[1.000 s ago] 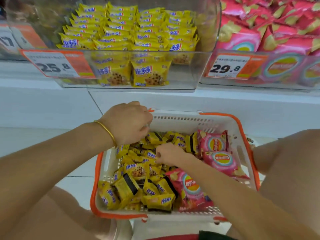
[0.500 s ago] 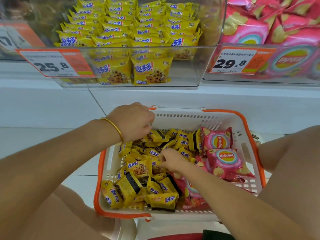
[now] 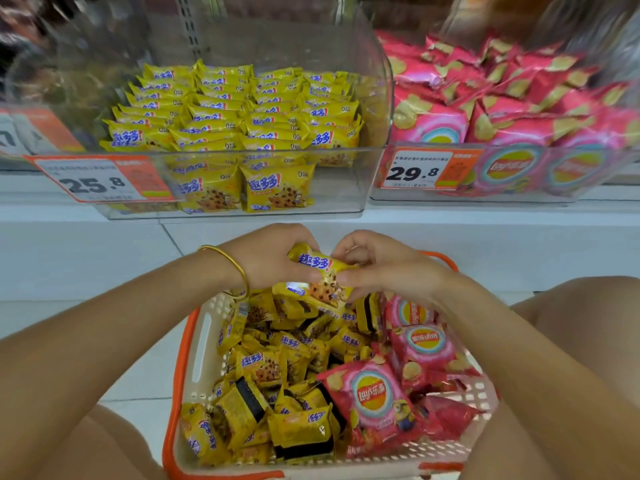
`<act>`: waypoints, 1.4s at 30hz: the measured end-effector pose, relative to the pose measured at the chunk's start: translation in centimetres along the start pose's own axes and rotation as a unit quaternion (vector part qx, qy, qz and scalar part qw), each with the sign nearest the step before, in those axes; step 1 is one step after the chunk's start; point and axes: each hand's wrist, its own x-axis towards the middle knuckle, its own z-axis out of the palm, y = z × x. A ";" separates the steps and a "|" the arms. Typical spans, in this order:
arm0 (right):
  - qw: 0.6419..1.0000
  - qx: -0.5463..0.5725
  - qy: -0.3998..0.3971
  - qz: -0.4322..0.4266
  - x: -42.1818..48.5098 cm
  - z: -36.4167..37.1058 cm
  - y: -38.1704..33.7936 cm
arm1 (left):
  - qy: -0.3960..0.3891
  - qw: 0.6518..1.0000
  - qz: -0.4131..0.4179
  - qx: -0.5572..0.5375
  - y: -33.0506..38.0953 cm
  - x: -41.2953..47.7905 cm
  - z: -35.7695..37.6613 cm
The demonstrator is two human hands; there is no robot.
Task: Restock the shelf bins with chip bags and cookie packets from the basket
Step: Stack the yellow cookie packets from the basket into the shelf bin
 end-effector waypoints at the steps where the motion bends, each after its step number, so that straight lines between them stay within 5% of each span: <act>1: 1.000 -0.020 -0.004 -0.004 -0.3 -0.3 -1.1 | 0.019 0.999 0.020 -0.028 0.6 -0.1 -0.5; 5: 0.987 -0.140 0.045 -0.068 -1.8 -1.3 -7.3 | 0.098 0.975 0.098 -0.175 3.1 -1.1 -3.2; 8: 0.972 -0.173 0.119 -0.103 -3.0 -2.7 -12.3 | 0.255 0.917 0.148 -0.270 3.9 -1.3 -5.6; 10: 0.954 -0.181 0.196 -0.139 -2.9 -3.1 -15.1 | 0.367 0.884 0.167 -0.235 3.7 -1.1 -6.9; 12: 0.910 -0.247 0.283 -0.172 -1.1 -3.1 -17.0 | 0.414 0.892 0.145 -0.108 3.1 -0.8 -7.4; 14: 0.848 -0.382 0.335 -0.151 1.4 -3.2 -18.1 | 0.387 0.916 0.101 0.043 2.1 -0.3 -7.0; 18: 0.766 -0.568 0.293 -0.064 4.8 -2.0 -18.6 | 0.321 0.922 0.051 0.210 1.4 -0.1 -5.6; 27: 0.664 -0.735 0.111 0.083 6.1 -1.5 -21.4 | 0.318 0.906 0.055 0.275 0.9 -0.2 -5.3; 36: 0.668 -0.738 0.095 -0.001 8.3 -2.1 -18.1 | 0.314 0.907 0.051 0.276 0.9 0.0 -5.3; 42: 0.624 -0.766 0.138 -0.061 7.9 -3.0 -16.3 | 0.317 0.908 0.057 0.268 0.9 -0.2 -5.3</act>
